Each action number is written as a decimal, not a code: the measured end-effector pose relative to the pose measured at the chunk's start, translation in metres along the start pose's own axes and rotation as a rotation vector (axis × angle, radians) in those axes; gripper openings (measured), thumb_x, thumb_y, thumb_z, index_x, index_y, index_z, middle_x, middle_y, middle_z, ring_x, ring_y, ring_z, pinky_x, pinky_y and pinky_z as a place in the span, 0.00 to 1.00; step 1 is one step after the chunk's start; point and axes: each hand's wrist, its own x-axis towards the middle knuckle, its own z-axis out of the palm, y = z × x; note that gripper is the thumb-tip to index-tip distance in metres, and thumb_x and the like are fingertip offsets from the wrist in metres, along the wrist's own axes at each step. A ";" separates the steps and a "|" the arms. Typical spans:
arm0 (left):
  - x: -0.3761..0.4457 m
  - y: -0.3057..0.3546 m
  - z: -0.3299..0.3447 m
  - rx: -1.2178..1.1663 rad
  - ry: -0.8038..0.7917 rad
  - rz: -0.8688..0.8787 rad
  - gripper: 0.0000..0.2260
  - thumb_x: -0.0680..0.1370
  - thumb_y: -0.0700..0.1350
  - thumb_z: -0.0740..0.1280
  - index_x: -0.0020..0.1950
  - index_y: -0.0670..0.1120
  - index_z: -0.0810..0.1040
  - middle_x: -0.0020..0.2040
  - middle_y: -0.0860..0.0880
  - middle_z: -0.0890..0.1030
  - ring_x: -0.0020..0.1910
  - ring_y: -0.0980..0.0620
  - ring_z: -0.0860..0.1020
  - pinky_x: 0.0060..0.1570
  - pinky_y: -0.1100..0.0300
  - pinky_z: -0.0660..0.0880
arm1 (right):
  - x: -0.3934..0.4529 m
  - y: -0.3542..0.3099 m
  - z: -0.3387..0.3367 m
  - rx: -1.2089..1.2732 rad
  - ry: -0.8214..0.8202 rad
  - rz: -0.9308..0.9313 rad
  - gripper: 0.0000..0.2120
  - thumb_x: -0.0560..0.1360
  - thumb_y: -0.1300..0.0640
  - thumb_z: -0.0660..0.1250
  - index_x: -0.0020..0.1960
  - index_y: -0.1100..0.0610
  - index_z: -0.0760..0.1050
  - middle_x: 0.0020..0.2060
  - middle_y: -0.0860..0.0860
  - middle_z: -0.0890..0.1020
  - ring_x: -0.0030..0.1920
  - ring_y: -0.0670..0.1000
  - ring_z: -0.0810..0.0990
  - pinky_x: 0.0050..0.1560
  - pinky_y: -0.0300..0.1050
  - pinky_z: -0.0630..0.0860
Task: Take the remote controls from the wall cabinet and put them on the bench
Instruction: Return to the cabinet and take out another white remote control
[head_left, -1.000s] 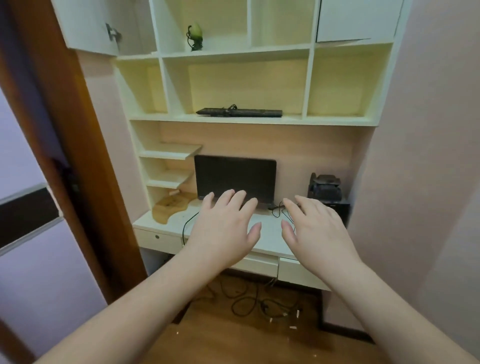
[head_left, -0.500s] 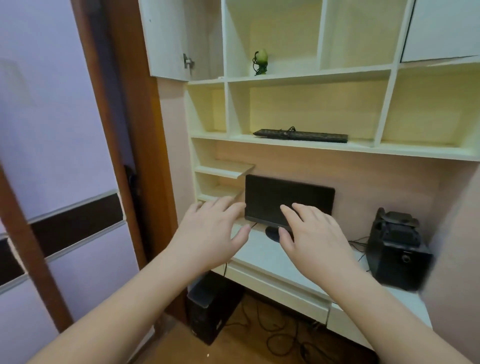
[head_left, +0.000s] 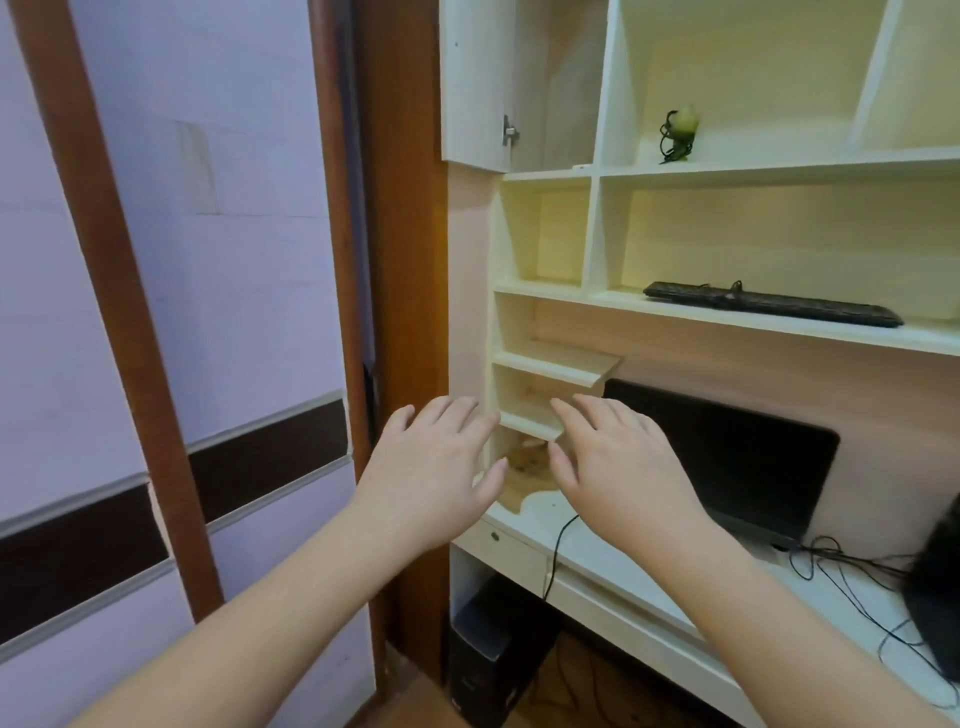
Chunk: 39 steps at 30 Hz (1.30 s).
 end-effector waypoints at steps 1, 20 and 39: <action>0.002 -0.010 0.002 0.003 -0.008 -0.006 0.25 0.80 0.61 0.50 0.76 0.56 0.58 0.76 0.54 0.62 0.76 0.53 0.57 0.73 0.49 0.55 | 0.007 -0.006 0.004 -0.002 -0.009 -0.008 0.24 0.81 0.45 0.51 0.75 0.50 0.60 0.73 0.49 0.66 0.74 0.50 0.62 0.73 0.48 0.56; 0.124 -0.061 0.063 0.036 0.007 -0.016 0.25 0.80 0.61 0.49 0.77 0.55 0.59 0.77 0.51 0.62 0.77 0.50 0.56 0.74 0.48 0.53 | 0.121 0.027 0.079 -0.103 0.076 0.031 0.25 0.75 0.45 0.52 0.62 0.56 0.78 0.55 0.54 0.82 0.55 0.56 0.81 0.56 0.52 0.76; 0.284 -0.071 0.110 0.048 0.117 0.093 0.25 0.80 0.61 0.50 0.76 0.54 0.61 0.74 0.52 0.66 0.74 0.52 0.60 0.72 0.51 0.59 | 0.254 0.097 0.129 -0.089 0.103 0.096 0.25 0.74 0.45 0.52 0.62 0.55 0.77 0.58 0.55 0.81 0.58 0.57 0.80 0.58 0.54 0.75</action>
